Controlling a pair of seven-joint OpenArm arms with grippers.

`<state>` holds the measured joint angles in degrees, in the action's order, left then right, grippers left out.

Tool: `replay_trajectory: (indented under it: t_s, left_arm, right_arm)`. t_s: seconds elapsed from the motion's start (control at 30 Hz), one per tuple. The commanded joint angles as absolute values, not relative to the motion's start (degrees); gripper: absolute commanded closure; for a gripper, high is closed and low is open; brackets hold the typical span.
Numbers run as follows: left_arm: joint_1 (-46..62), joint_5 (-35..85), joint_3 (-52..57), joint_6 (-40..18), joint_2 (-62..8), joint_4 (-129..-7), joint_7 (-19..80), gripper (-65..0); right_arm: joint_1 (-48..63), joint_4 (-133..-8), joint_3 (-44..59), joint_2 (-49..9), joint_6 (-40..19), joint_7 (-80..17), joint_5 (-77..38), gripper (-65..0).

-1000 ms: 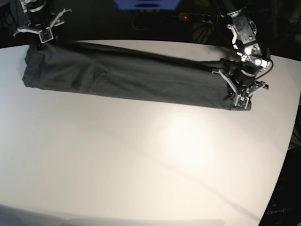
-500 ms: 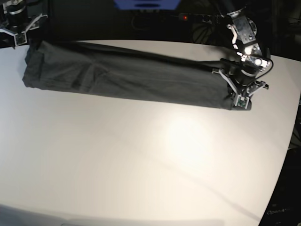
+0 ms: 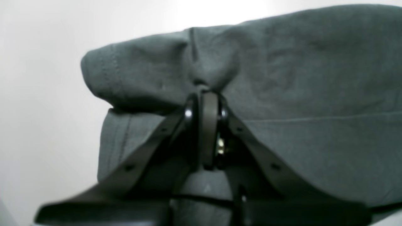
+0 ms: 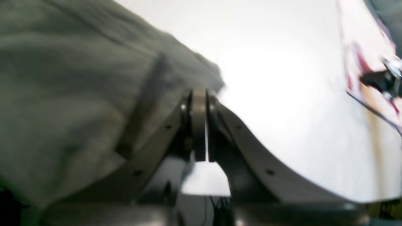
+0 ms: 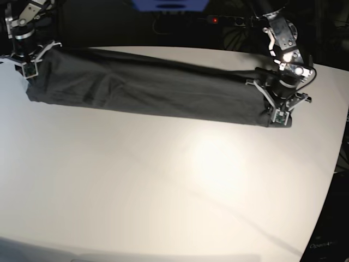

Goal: Fold the T-shirt properly
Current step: 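Hold the hem on the collar edge and reposition the right gripper's grip, then slide the grey strip with both grippers, pulling its ends apart taut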

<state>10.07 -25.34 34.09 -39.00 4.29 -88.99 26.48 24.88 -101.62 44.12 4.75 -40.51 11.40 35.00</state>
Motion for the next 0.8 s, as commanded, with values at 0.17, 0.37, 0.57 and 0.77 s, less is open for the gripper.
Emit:
replay_trajectory:
  t_s: [0.17,0.37,0.57,0.77]
  left_arm:
    - [13.49,-31.16,34.68,-40.00,4.44,-87.60,37.32,-2.6]
    - [14.55,-31.16,34.68,-40.00,4.35,-87.60,37.32,-2.6]
    - [15.34,-31.16,34.68,-40.00,4.53,-87.69,37.32,-2.6]
    - [15.52,-31.25,34.33,-40.00,6.64,-91.21,37.93,-2.6]
  right_arm:
    - [22.11,-97.54,42.15,3.91,-40.00,12.62,34.07,-0.6]
    - [19.38,-88.40,42.07,1.54,-40.00,13.05,34.07,-0.6]
    - [16.13,-80.31,42.07,-2.86,-40.00,12.97,34.07,-0.6]
    - [13.41,-75.30,42.07,-4.97,-40.00,12.79,34.24,-0.6]
